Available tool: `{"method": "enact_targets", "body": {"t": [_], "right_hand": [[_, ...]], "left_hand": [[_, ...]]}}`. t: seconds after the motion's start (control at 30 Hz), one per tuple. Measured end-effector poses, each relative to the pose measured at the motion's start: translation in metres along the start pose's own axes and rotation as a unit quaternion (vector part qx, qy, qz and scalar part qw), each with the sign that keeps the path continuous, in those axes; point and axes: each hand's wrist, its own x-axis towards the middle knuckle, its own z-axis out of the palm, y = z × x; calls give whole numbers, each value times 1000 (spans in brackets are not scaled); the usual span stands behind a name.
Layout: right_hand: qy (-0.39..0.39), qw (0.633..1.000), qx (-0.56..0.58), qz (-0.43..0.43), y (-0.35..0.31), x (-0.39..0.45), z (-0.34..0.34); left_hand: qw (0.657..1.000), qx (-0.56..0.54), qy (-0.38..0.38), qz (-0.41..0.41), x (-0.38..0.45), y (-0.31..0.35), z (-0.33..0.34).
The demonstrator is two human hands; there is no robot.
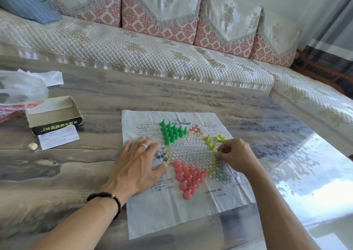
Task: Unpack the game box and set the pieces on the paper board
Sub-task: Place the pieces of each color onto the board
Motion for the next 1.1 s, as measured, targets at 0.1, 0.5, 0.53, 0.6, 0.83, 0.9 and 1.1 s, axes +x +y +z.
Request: {"method": "enact_targets", "body": {"t": [0.1,0.5,0.53,0.6,0.83,0.9,1.1], "right_hand": [[-4,1000,4,1,0,1,2],[1,1000,16,-14,1,-2,3],[7,1000,18,-11,2,-2,2],[32,999,18,-1,9,-1,-3],[110,992,7,67,41,-9,-13],[90,994,-10,67,46,-11,-9],[79,994,-50,53,42,-7,-3]], "left_hand": [[1000,5,-2,-2,0,0,1],[1000,-1,1,-4,0,3,-2],[1000,0,1,-4,0,3,-2],[1000,0,2,-4,0,3,-2],[1000,1,6,-2,1,1,0],[1000,1,7,-2,1,1,0],[1000,3,4,-4,1,1,0]]}}
